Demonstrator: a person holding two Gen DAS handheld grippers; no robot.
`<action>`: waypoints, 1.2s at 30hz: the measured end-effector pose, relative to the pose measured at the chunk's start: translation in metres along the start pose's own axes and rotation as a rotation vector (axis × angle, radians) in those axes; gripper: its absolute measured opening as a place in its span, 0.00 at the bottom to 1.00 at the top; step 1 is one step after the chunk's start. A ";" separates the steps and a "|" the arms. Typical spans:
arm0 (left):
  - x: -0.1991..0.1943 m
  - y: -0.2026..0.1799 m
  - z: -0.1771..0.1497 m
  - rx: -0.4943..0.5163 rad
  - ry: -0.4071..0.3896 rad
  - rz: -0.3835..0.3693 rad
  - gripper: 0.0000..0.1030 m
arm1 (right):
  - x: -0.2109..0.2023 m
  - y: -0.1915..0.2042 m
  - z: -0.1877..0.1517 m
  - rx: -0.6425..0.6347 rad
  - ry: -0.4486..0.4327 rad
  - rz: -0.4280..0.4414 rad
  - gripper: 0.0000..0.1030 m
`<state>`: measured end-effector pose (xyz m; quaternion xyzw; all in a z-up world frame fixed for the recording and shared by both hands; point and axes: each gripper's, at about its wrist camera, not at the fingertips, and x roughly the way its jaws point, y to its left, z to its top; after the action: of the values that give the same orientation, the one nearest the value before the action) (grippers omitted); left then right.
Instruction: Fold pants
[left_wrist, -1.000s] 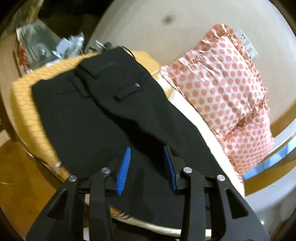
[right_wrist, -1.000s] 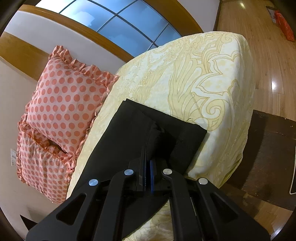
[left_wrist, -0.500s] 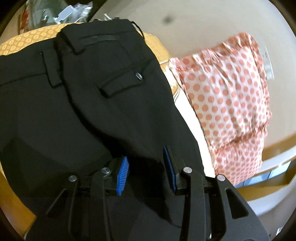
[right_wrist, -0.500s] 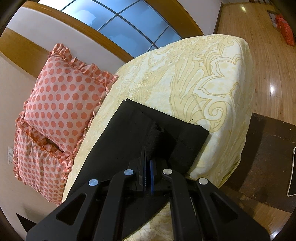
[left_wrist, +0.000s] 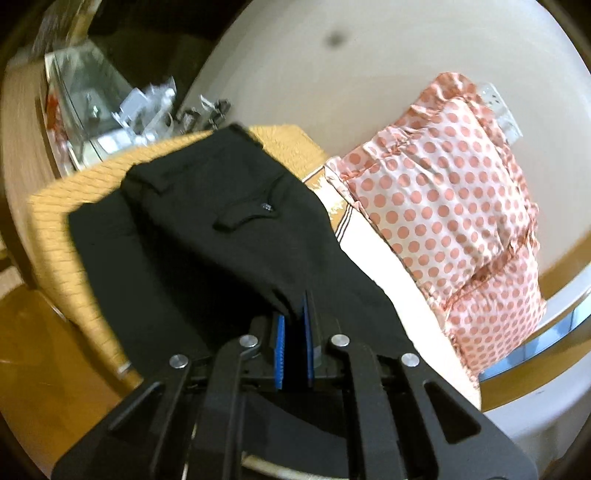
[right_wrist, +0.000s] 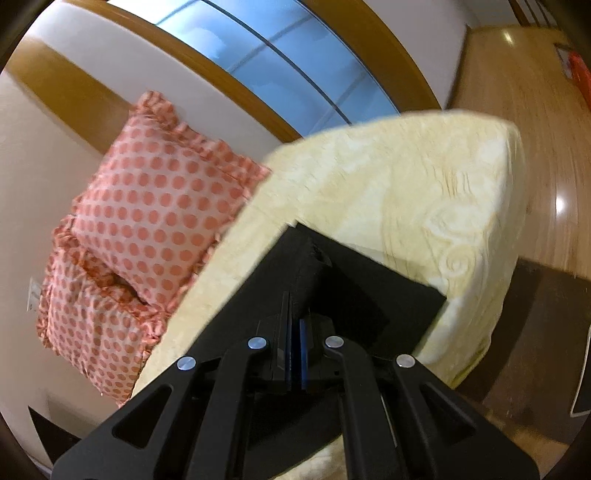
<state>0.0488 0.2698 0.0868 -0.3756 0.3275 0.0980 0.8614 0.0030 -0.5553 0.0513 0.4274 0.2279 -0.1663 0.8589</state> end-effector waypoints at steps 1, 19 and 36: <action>-0.008 0.001 -0.006 0.013 -0.014 0.013 0.08 | -0.005 0.001 -0.001 -0.012 -0.015 -0.002 0.03; 0.004 0.039 -0.053 0.018 -0.016 0.113 0.20 | 0.001 -0.009 -0.002 -0.047 -0.013 -0.021 0.03; -0.019 0.020 -0.055 0.146 -0.106 0.182 0.56 | -0.025 -0.018 -0.008 -0.115 -0.108 -0.192 0.64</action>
<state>-0.0010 0.2461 0.0591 -0.2751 0.3202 0.1713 0.8902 -0.0286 -0.5571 0.0489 0.3442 0.2306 -0.2573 0.8730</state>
